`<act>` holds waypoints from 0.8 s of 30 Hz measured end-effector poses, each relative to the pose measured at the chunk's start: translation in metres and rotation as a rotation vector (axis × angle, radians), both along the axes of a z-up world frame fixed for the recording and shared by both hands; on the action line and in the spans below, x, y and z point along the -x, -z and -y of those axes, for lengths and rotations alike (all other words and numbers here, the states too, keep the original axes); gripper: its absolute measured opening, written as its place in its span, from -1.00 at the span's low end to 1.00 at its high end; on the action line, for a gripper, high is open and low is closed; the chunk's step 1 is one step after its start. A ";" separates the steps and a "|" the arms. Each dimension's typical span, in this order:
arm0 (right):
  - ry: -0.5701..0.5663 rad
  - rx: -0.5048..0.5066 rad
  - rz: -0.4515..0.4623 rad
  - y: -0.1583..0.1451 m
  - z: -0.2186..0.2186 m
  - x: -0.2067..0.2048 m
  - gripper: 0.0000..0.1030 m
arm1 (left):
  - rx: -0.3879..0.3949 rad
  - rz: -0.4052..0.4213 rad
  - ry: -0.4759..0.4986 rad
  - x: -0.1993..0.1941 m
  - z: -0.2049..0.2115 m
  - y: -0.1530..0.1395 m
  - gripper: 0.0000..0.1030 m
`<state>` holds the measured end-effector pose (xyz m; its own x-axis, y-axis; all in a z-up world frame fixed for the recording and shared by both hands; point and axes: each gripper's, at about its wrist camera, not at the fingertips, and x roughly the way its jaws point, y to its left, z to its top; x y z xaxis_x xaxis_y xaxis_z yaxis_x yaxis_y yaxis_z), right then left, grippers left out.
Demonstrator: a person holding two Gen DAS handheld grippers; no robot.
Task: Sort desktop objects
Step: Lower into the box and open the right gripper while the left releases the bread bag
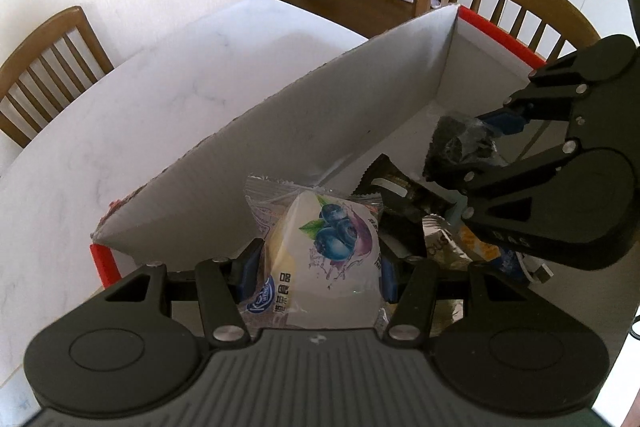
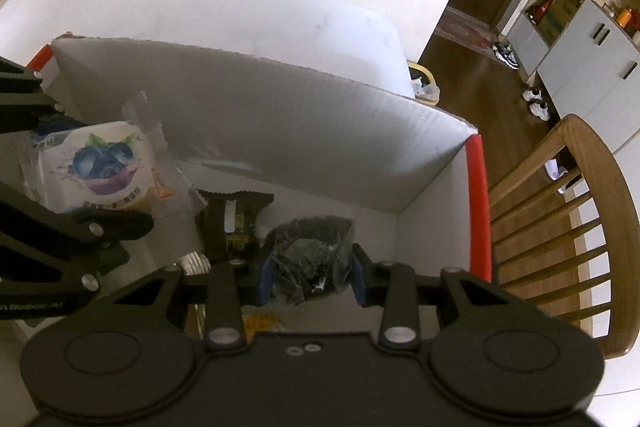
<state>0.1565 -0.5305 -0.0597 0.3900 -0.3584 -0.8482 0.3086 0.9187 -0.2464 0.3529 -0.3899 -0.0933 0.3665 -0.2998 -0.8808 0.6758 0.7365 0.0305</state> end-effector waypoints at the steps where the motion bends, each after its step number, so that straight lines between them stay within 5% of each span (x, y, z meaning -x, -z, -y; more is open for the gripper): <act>1: -0.004 0.009 -0.009 0.000 -0.001 -0.002 -0.29 | -0.006 -0.005 -0.003 0.000 0.002 0.000 0.06; 18: -0.003 -0.010 -0.068 0.010 0.001 -0.009 -0.20 | -0.076 -0.074 0.000 -0.008 0.016 0.000 0.10; 24: -0.017 -0.010 -0.057 0.006 0.000 -0.005 -0.07 | -0.091 -0.048 -0.011 -0.006 0.015 -0.002 0.38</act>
<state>0.1618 -0.5303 -0.0654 0.3470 -0.3435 -0.8727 0.2788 0.9262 -0.2537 0.3592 -0.4049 -0.0915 0.3262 -0.2140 -0.9208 0.6700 0.7395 0.0654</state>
